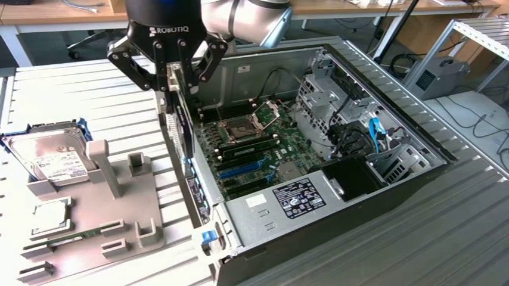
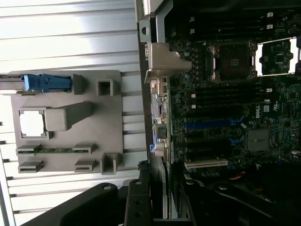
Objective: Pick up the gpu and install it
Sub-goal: 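Pick up the gpu and move the gpu toward the slot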
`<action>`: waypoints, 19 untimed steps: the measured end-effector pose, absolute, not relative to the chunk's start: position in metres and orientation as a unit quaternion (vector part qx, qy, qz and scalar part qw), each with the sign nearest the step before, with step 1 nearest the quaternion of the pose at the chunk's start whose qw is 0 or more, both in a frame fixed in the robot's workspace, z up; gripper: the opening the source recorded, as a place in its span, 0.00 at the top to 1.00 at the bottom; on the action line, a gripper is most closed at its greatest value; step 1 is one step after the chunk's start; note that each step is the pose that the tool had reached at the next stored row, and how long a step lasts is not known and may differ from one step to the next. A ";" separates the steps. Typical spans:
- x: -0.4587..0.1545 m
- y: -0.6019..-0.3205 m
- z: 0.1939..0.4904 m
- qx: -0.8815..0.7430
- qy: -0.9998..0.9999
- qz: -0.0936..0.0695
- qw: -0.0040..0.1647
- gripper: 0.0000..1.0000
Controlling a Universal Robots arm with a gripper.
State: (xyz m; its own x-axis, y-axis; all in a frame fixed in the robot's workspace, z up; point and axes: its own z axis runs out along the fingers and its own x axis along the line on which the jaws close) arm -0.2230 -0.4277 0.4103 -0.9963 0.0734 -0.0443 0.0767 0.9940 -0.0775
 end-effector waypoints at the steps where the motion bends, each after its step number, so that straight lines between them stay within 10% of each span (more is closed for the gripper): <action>1: -0.222 -0.428 0.410 0.038 0.998 -0.040 0.021 0.71; 19: -0.202 -0.427 0.410 0.037 0.998 -0.048 0.021 0.71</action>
